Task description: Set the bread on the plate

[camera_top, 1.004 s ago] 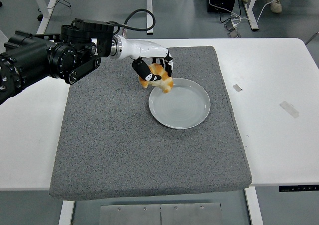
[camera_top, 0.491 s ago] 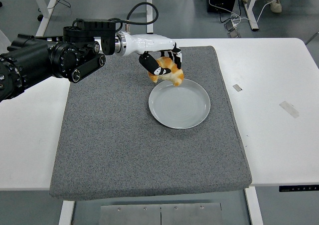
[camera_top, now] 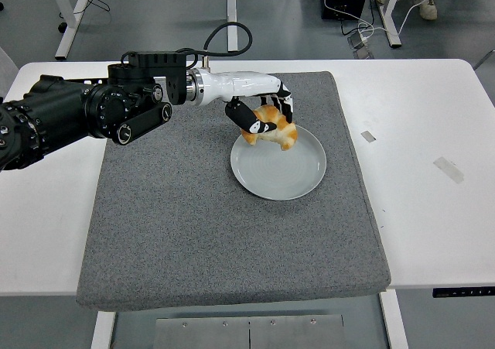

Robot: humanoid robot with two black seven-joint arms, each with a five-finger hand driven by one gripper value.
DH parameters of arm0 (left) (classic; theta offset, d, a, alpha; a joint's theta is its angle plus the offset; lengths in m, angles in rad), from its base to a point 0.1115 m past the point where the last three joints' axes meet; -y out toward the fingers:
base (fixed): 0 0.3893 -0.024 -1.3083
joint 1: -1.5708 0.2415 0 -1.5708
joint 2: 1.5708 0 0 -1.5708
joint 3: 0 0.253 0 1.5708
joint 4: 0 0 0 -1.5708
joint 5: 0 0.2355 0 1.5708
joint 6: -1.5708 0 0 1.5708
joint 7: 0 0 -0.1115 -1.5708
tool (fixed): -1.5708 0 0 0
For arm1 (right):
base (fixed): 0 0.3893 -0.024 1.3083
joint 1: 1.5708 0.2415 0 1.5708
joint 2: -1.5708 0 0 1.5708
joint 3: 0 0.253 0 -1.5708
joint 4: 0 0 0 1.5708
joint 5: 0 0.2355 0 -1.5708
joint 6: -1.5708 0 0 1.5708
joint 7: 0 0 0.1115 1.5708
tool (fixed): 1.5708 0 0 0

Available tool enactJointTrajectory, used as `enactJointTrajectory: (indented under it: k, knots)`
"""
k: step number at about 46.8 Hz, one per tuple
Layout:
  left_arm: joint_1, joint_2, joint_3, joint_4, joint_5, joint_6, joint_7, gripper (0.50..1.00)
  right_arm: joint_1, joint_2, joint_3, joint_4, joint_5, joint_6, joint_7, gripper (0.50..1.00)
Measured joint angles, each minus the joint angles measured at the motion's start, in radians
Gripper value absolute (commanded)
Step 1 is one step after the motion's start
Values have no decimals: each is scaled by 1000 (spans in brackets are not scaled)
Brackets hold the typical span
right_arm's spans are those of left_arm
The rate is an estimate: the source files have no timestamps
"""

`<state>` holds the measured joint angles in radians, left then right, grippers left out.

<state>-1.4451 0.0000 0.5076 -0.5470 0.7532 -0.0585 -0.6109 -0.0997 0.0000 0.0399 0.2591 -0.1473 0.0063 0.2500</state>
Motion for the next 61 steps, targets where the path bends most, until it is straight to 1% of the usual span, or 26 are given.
enactJointTrajectory:
  k: [11, 24, 46, 61]
  knots:
    - [28, 0, 3, -13, 19, 13, 0, 500, 0, 0, 0, 0, 0, 0, 0, 1000]
    - [75, 0, 4, -13, 57, 46, 0, 500, 0, 0, 1, 3, 0, 0, 0, 1000]
    - [116, 0, 6, -13, 69, 87, 0, 500, 0, 0, 2, 4, 0, 0, 0, 1000]
    - [128, 0, 6, -13, 78, 104, 0, 500, 0, 0, 1, 3, 0, 0, 0, 1000]
